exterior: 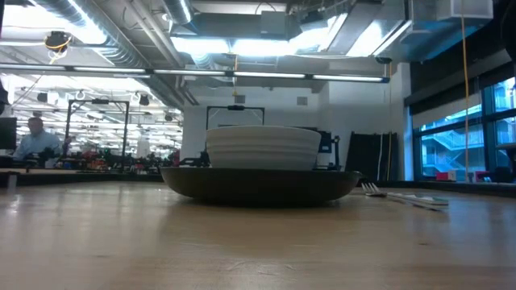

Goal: Set table place
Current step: Put the blue patterned spoon into the white bowl

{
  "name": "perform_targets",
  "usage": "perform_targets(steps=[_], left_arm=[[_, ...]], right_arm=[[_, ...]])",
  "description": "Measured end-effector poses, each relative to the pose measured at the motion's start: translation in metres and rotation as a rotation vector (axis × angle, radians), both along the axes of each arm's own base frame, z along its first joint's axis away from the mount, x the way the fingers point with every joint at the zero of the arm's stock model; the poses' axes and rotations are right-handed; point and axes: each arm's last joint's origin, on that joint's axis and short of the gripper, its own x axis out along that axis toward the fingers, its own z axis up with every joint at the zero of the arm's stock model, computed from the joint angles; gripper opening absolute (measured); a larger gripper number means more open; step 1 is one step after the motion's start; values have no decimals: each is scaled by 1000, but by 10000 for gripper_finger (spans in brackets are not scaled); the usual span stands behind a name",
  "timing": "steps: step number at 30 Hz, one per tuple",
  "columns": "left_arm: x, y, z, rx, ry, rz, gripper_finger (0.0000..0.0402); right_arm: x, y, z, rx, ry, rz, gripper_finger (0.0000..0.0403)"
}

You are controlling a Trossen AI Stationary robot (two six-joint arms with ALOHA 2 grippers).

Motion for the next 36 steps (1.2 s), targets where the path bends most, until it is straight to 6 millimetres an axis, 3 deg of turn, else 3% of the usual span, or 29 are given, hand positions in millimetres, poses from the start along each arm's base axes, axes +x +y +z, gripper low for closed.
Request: perform_targets(steps=[5, 8, 15, 21, 25, 30, 36], left_arm=[[0, 0, 0, 0, 0, 0, 69], [0, 0, 0, 0, 0, 0, 69], [0, 0, 0, 0, -1, 0, 69], [0, 0, 0, 5, 5, -4, 69], [-2, 0, 1, 64, 60, -20, 69], [-14, -3, 2, 108, 120, 75, 69], [-30, -3, -11, -28, 211, 163, 69]], right_arm=[[4, 4, 7, -10, 6, 15, 40], [6, 6, 19, -58, 49, 22, 25], [13, 13, 73, -134, 128, 97, 24], [16, 11, 129, -128, 119, 286, 28], [18, -3, 168, -174, 63, 449, 23], [31, -31, 206, -181, -171, 526, 31], [42, -70, 229, -202, -351, 649, 27]])
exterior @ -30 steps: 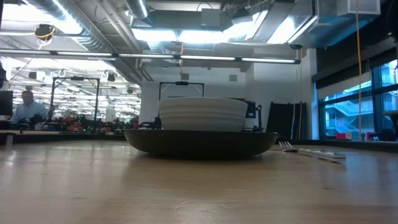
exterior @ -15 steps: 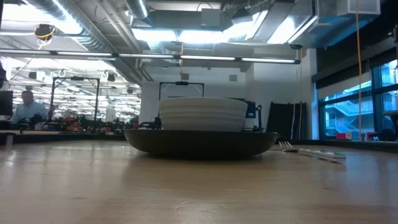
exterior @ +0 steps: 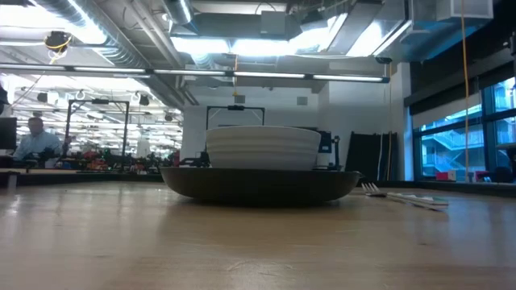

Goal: Set table place
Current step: Put the blue patterned spoon into the white bowl

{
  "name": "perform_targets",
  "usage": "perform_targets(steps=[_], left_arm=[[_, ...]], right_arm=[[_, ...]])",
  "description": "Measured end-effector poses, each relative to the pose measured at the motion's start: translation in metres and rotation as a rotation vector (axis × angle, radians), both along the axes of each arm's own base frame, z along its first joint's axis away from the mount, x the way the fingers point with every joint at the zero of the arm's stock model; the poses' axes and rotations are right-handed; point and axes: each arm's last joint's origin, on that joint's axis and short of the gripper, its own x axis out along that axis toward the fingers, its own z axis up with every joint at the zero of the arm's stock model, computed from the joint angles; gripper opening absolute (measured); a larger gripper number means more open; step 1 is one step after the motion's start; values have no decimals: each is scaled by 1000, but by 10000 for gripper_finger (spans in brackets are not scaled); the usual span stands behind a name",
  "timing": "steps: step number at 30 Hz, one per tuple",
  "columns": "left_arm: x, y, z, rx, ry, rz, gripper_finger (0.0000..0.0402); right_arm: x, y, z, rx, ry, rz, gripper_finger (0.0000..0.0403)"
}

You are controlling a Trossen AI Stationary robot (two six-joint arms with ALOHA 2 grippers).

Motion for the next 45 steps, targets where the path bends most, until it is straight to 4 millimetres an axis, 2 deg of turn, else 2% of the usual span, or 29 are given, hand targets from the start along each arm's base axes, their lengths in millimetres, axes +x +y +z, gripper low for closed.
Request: perform_targets(steps=[7, 11, 16, 22, 26, 32, 39, 45], left_arm=[[-14, -1, 4, -9, -54, 33, 69], [-18, 1, 4, -7, -54, 52, 69], [-20, 5, 4, -6, -52, 73, 69], [-18, 7, 2, -11, -44, 75, 69], [-14, 10, -5, -29, -13, 76, 69], [-4, 16, -24, -65, 92, 49, 69], [6, 24, -48, -104, 216, 41, 69], [8, 26, -53, -116, 236, 41, 69]], right_arm=[[21, -39, -1, 32, -59, 173, 25], [32, -65, -2, 31, -86, 204, 33], [41, -97, -4, 44, -108, 216, 24], [54, -133, -23, 113, -64, 197, 28], [70, -141, -46, 213, -29, 253, 28], [88, -139, -79, 334, 17, 339, 29], [102, -149, -91, 339, 16, 344, 26], [118, -159, -101, 340, 16, 308, 31]])
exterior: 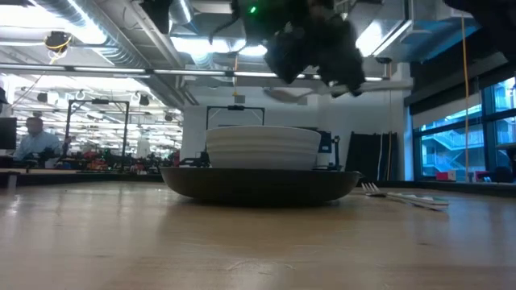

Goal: Set table place
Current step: Put the blue patterned spoon into the white bowl

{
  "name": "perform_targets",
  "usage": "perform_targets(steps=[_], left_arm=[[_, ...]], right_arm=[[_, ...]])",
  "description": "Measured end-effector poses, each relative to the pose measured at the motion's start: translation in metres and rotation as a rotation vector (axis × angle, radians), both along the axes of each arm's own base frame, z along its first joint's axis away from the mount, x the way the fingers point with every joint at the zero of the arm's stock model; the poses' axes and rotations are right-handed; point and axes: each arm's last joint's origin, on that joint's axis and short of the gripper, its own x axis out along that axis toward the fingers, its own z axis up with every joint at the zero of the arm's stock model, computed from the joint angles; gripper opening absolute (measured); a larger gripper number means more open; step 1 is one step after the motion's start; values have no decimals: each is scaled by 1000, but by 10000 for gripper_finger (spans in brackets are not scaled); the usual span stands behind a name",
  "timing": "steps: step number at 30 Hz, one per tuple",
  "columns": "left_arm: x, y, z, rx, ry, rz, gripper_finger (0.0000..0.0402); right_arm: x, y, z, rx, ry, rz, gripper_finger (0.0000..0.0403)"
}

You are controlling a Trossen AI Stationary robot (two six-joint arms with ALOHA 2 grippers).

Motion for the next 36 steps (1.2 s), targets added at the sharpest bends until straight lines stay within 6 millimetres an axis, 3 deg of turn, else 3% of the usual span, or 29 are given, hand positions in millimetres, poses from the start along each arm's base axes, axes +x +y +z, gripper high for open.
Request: perform_targets(steps=[11, 20, 31, 36], left_arm=[[1, 0, 0, 4, -6, 0, 69], [0, 0, 0, 5, -8, 1, 69], [0, 0, 0, 4, -9, 2, 69], [0, 0, 0, 4, -9, 2, 69]], right_arm=[[32, -7, -18, 108, -1, -72, 32], [37, -5, -31, 193, 117, -207, 34], [38, -5, -28, 347, 216, -344, 35], [38, -22, -29, 278, 222, -392, 35]])
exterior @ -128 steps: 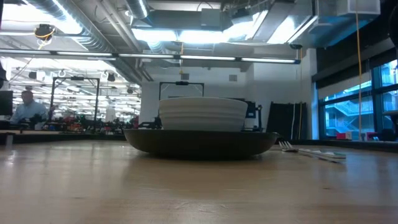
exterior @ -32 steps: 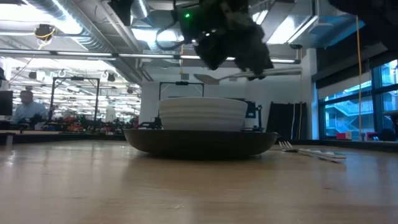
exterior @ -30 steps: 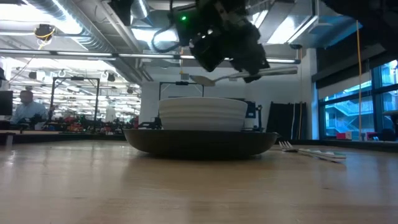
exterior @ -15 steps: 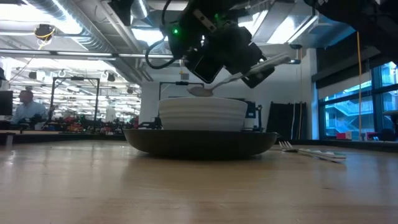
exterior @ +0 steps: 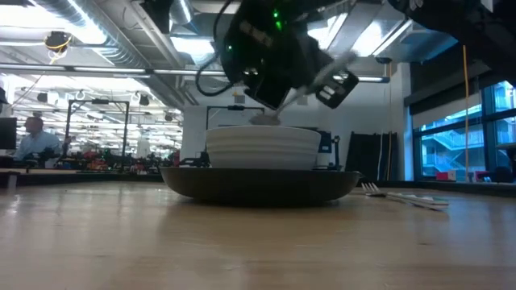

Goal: Set table place
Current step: Put the blue patterned spoon into the white bowl

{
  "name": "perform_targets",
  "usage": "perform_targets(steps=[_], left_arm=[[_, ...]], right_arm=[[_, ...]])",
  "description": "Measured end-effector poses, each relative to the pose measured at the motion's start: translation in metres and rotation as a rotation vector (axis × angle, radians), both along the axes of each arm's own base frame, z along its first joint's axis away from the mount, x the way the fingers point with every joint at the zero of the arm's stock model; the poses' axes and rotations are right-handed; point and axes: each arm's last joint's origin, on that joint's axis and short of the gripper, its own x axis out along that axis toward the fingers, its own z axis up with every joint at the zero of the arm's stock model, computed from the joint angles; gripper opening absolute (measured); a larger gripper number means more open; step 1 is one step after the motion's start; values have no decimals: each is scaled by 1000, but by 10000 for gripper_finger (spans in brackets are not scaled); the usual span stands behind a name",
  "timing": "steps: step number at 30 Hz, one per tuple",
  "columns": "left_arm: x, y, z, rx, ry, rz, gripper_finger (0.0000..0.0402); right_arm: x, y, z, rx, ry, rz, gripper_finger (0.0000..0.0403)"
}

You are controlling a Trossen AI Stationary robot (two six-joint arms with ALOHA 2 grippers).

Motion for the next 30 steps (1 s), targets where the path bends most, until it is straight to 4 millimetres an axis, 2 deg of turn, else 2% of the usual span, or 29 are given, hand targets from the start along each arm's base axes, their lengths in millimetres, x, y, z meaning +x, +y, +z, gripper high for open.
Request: perform_targets(steps=[7, 13, 25, 30], left_arm=[[1, -1, -1, -47, -32, -37, 69], [1, -2, -1, -55, -24, -38, 69], [1, -2, -1, -56, -26, -39, 69], [1, -2, -1, -56, -26, -40, 69]], right_arm=[[-2, -29, -1, -37, 3, -55, 36], [-1, -44, -9, 31, 34, -129, 36], [9, -47, -47, 98, 92, -153, 36], [12, -47, -50, 124, 67, -156, 36]])
